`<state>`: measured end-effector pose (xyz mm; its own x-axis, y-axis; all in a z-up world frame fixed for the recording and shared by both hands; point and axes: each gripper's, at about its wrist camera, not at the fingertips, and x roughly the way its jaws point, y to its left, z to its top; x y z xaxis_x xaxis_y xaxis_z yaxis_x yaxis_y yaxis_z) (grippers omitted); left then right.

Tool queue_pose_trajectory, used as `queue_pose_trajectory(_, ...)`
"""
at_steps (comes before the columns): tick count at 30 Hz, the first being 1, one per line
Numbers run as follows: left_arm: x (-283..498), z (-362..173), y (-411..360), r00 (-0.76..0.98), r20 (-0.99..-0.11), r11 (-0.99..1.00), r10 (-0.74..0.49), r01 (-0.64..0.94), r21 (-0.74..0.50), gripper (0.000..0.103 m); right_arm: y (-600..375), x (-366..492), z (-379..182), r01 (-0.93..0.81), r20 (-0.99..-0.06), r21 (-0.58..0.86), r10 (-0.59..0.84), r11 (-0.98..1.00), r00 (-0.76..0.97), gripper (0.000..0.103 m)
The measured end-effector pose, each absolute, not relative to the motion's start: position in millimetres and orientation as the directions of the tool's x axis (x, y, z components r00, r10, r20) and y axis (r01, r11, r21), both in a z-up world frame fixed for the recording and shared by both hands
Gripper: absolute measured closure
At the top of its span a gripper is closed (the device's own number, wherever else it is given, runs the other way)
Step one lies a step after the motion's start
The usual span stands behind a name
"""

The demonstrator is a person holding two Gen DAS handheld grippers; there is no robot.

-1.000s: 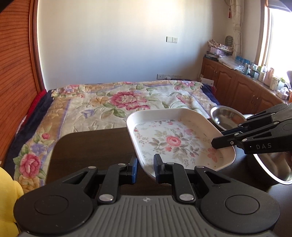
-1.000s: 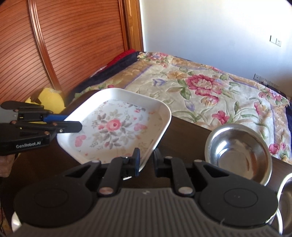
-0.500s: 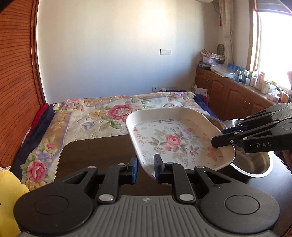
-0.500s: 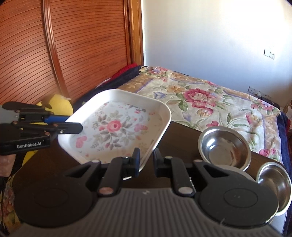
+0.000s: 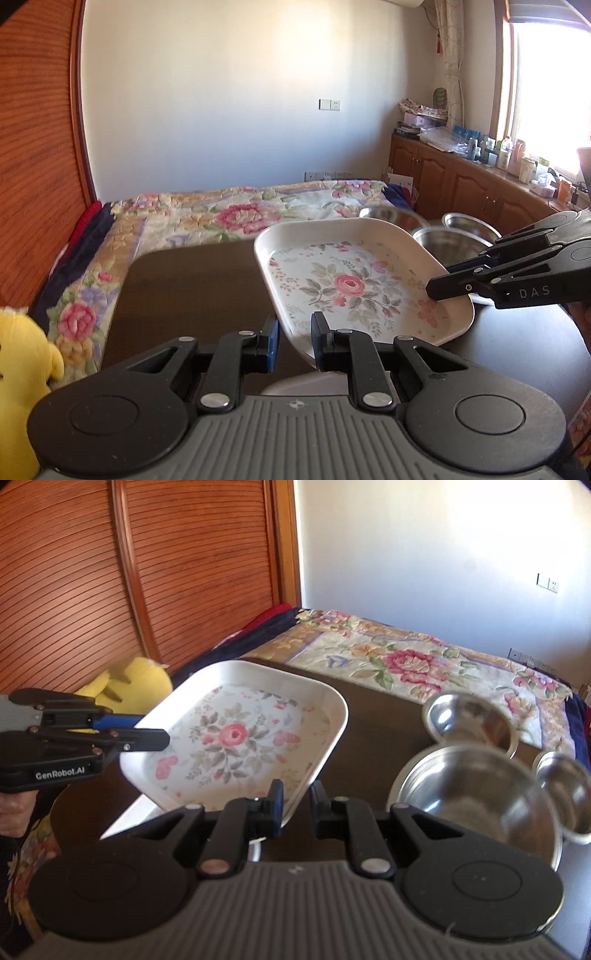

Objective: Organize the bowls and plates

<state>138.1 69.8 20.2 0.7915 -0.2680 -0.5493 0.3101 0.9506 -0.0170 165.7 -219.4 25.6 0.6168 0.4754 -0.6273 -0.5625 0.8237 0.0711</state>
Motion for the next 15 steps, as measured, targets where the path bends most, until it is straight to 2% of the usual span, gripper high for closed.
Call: queue_pose_trajectory(15,75,-16,82,0.777,-0.578,0.961,-0.25,0.271,-0.051,0.083,-214,108,-11,-0.605,-0.614,0.106,0.531,0.789,0.584,0.085)
